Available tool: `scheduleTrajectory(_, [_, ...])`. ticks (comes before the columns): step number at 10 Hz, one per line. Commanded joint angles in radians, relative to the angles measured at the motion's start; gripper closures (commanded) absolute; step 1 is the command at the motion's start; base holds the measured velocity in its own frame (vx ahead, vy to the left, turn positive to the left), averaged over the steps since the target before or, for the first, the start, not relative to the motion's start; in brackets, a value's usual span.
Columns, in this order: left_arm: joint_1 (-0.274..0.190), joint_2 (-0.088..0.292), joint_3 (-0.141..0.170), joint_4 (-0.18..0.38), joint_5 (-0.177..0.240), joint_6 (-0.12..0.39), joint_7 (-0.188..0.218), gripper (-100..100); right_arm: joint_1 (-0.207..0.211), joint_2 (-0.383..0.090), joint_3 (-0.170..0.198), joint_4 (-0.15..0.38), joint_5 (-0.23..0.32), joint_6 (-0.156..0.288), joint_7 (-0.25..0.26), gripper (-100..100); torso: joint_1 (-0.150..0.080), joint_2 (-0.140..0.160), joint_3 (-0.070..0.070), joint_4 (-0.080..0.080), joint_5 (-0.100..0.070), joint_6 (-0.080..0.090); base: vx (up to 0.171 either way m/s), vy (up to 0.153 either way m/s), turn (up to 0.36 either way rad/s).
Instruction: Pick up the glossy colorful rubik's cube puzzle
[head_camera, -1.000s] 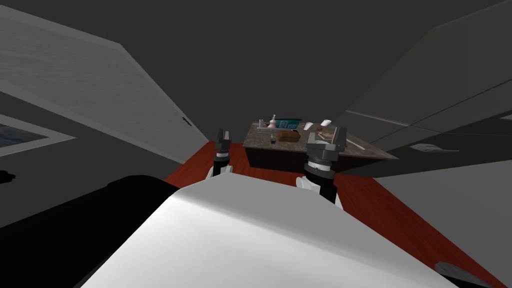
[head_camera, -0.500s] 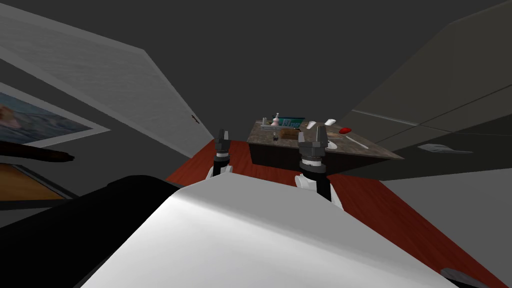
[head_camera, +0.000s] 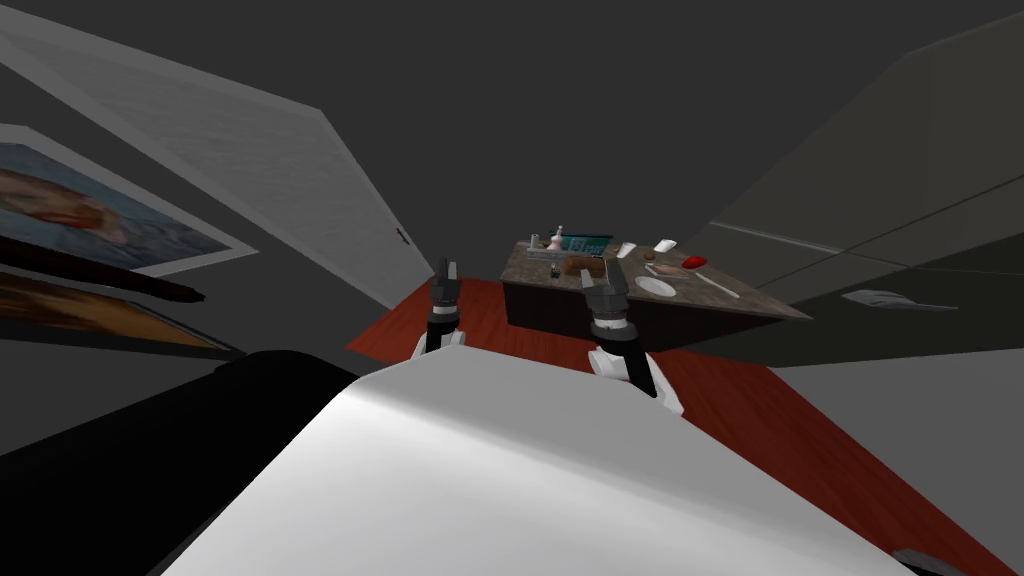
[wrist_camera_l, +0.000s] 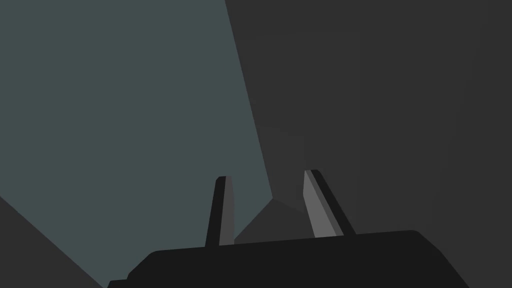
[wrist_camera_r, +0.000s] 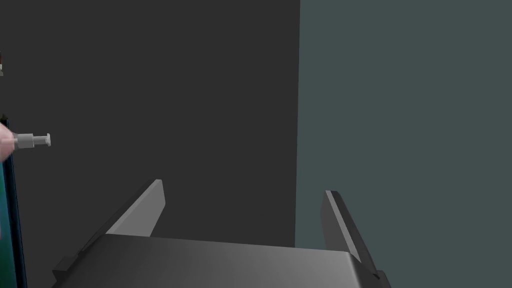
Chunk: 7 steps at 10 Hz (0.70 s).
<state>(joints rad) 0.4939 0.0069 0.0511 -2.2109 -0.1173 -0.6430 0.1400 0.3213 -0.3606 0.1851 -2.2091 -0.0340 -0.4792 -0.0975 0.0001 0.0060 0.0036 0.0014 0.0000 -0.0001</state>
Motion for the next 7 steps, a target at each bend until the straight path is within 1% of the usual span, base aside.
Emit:
scheduleTrajectory(1, [0.0,0.0,0.0,0.0,0.0,0.0,0.0,0,-0.029,-0.05,0.036,0.035,-0.004,0.014,0.005,-100,0.0,0.0,0.0,0.0,0.0,0.0,-0.102,0.049,0.133])
scheduleTrajectory(2, [0.0,0.0,0.0,0.0,0.0,0.0,0.0,0,-0.029,-0.064,0.036,0.035,-0.004,0.014,0.005,-100,0.002,0.0,0.0,0.0,0.0,0.0,-0.084,0.033,0.049])
scheduleTrajectory(4, [0.0,0.0,0.0,0.0,0.0,0.0,0.0,0,-0.071,-0.134,0.084,0.094,-0.007,0.028,0.008,-100,0.001,0.0,0.0,0.0,0.0,0.0,-0.105,0.038,0.111])
scheduleTrajectory(5, [0.0,0.0,0.0,0.0,0.0,0.0,0.0,0,-0.071,-0.155,0.084,0.099,-0.007,0.028,0.008,-100,0.002,0.001,0.0,0.0,0.0,0.0,-0.084,0.037,0.045])
scheduleTrajectory(6, [0.0,0.0,0.0,0.0,0.0,0.0,0.0,0,-0.092,-0.193,0.108,0.132,-0.007,0.036,0.01,-100,0.001,0.0,0.0,0.0,0.0,0.001,-0.073,0.04,0.093])
scheduleTrajectory(7, [0.0,0.0,0.0,0.0,0.0,0.0,0.0,0,-0.092,-0.202,0.108,0.134,-0.007,0.036,0.01,-100,0.001,-0.001,0.0,0.0,0.0,0.0,-0.046,0.025,0.035])
